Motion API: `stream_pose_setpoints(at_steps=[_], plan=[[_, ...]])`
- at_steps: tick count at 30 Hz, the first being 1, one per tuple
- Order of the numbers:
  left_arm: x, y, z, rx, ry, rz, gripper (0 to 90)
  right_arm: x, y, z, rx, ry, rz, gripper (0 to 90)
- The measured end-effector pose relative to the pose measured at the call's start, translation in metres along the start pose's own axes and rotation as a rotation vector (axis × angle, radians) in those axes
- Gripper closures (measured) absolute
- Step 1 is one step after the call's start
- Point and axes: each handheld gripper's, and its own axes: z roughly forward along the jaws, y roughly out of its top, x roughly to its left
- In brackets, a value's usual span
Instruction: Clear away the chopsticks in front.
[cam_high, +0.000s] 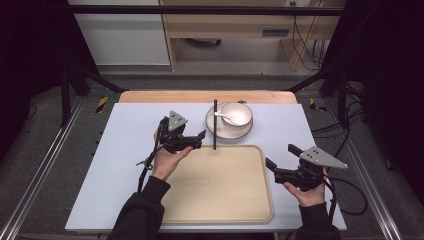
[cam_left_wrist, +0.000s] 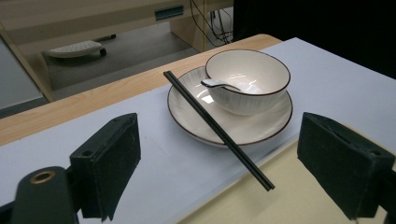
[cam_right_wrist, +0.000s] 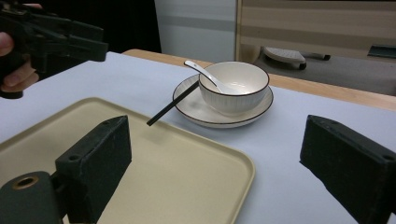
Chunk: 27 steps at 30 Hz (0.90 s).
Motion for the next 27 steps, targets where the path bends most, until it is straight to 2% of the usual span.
stream_pose_setpoints(at_steps=[3, 9, 14, 16, 20, 27], plan=[[-0.003, 0.003, 0.013, 0.027, 0.000, 0.020, 14.0, 0.000, 0.000, 0.000, 0.001, 0.001, -0.002, 8.9], [-0.009, 0.003, 0.042, 0.079, -0.002, 0.024, 14.7, -0.001, 0.001, -0.002, -0.005, -0.002, 0.003, 8.9], [-0.008, 0.003, 0.060, 0.096, 0.007, 0.021, 18.3, -0.001, 0.001, -0.001, -0.003, 0.000, 0.003, 8.9], [-0.007, 0.003, 0.066, 0.096, 0.009, 0.017, 20.7, -0.001, 0.000, -0.001, 0.003, 0.006, 0.015, 8.9], [-0.004, 0.001, 0.077, 0.113, 0.018, 0.027, 28.1, -0.001, -0.001, 0.002, 0.007, 0.005, 0.003, 8.9], [0.006, -0.009, 0.094, 0.175, 0.024, 0.026, 39.3, 0.000, -0.002, 0.003, 0.012, 0.008, 0.007, 8.9]])
